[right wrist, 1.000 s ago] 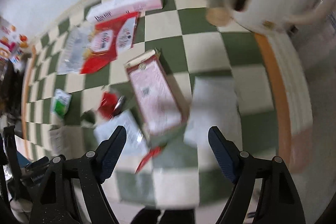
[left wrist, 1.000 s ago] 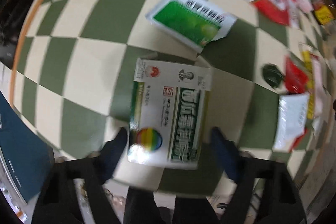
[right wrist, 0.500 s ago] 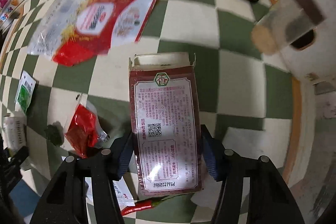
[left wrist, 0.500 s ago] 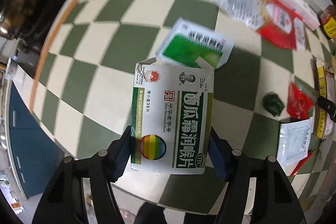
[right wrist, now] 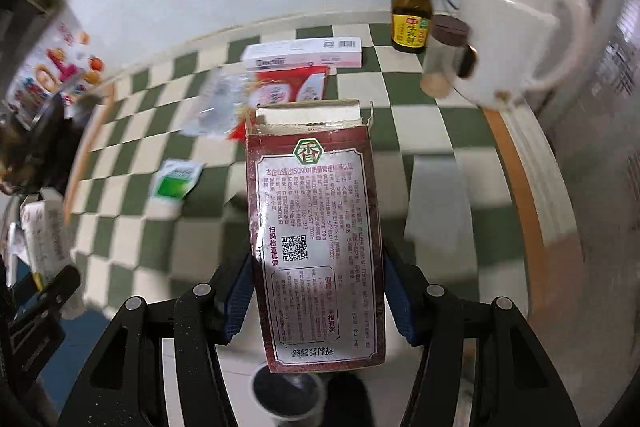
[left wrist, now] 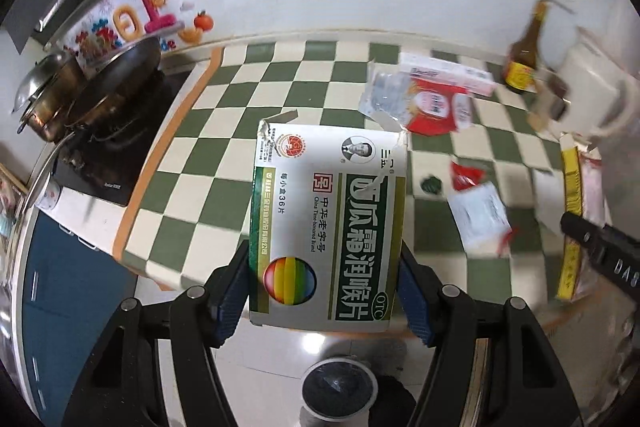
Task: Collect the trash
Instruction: 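Carry both boxes down over the trash bin and open both tools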
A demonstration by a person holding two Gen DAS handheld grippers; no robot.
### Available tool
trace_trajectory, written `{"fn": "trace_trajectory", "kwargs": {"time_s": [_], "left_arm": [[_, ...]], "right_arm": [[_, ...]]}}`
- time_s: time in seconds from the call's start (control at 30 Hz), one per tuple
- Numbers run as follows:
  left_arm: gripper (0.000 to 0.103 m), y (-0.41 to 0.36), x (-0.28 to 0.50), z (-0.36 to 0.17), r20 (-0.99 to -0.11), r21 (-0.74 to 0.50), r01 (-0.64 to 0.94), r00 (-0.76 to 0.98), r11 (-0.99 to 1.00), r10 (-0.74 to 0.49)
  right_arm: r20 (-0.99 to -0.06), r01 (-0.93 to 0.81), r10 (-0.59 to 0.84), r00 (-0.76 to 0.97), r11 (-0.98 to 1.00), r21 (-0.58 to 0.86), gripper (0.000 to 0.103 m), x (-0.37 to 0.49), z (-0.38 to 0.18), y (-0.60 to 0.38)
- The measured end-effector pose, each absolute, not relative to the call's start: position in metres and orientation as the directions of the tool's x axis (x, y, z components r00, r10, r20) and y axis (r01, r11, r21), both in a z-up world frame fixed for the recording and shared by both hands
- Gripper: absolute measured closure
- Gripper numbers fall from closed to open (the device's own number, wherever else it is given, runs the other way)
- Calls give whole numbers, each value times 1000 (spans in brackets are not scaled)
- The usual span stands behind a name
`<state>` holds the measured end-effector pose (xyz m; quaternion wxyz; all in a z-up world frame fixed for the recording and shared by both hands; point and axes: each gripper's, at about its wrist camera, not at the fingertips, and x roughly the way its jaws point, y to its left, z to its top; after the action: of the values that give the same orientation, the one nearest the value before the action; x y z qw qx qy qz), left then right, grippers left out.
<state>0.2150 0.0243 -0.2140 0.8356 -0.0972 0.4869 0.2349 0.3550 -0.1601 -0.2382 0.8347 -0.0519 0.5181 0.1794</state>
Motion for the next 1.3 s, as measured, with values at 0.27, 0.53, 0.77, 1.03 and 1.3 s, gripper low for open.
{"fn": "trace_trajectory", "kwargs": {"time_s": [0.27, 0.53, 0.77, 1.03, 1.3], "left_arm": [[39, -1, 113, -264, -915, 33, -392, 359, 919, 186], [39, -12, 69, -435, -997, -75, -405, 61, 911, -55], [39, -6, 66, -627, -955, -193, -508, -98, 839, -280], [37, 1, 72, -783, -918, -183, -531, -209, 827, -337], [1, -1, 52, -809, -955, -36, -478, -243, 878, -171]], "right_arm": [[-896, -297, 246, 369, 945, 137, 43, 169, -260, -198], [-979, -196, 181, 94, 967, 160, 43, 72, -416, -237], [-983, -184, 157, -97, 968, 173, 43, 41, -595, -240], [-962, -205, 137, -235, 961, 187, 42, 28, -776, -222], [-946, -226, 109, -307, 956, 184, 10, 21, -865, -200]]}}
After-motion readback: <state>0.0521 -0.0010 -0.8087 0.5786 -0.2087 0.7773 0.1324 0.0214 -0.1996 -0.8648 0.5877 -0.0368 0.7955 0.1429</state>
